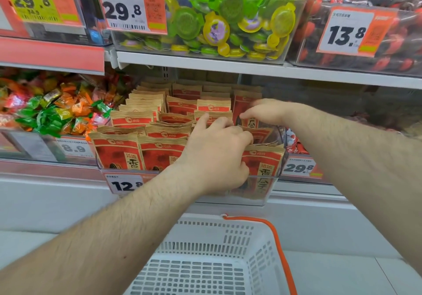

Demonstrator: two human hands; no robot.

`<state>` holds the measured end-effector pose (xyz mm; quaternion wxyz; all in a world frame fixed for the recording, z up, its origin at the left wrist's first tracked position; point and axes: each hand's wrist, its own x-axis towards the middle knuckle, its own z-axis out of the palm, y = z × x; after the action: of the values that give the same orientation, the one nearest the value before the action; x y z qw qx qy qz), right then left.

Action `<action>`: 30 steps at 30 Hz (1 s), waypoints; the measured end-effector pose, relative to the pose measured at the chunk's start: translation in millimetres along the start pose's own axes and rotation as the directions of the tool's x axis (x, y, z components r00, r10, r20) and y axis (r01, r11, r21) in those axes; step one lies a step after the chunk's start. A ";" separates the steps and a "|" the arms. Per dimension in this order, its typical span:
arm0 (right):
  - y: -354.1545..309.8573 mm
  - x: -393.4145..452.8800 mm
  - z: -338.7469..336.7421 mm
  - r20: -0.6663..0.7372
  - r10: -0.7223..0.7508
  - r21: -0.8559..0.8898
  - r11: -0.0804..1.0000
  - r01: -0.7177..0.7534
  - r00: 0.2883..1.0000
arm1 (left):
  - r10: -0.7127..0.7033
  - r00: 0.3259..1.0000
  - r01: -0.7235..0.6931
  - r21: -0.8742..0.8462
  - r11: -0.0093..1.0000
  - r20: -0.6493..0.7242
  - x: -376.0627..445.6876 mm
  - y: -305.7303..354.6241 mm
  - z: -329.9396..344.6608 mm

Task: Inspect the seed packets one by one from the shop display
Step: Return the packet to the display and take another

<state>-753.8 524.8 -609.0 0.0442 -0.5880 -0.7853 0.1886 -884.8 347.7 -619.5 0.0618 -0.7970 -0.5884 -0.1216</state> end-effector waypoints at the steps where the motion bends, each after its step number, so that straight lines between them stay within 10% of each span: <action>1: -1.0 -2.8 -1.4 0.040 -0.013 0.053 0.999 0.011 0.999 | 0.000 1.000 0.000 -0.002 1.000 0.003 0.1 0.1 -0.3; 8: -7.4 -34.0 -18.7 0.285 -0.128 -0.027 0.990 0.142 0.950 | -0.001 1.000 0.001 0.003 1.000 0.010 1.2 0.5 -0.9; 11: -5.2 -43.1 -15.0 0.070 -0.164 -0.364 0.914 0.179 0.984 | -0.003 1.000 0.003 0.013 1.000 0.013 1.6 1.6 -0.3; 15: -5.8 -61.1 -14.3 -0.297 -0.246 -0.312 0.938 0.149 0.923 | -0.011 1.000 0.011 0.040 0.999 0.006 1.4 1.9 0.3; 23: -10.4 -139.4 -11.0 -0.826 -0.259 -0.047 0.917 0.396 0.500 | -0.165 0.950 0.072 -0.327 0.942 -0.265 -7.9 13.3 -10.2; 30: -36.9 -205.8 0.8 -0.936 -0.327 -0.195 0.788 0.584 0.128 | -0.275 0.794 -0.230 -0.687 0.690 -0.542 -24.4 26.6 -39.8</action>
<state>-724.8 322.3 -565.5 0.6146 -0.3015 -0.7171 -0.1309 -871.0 307.6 -586.5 -0.0734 -0.6642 -0.4497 -0.5926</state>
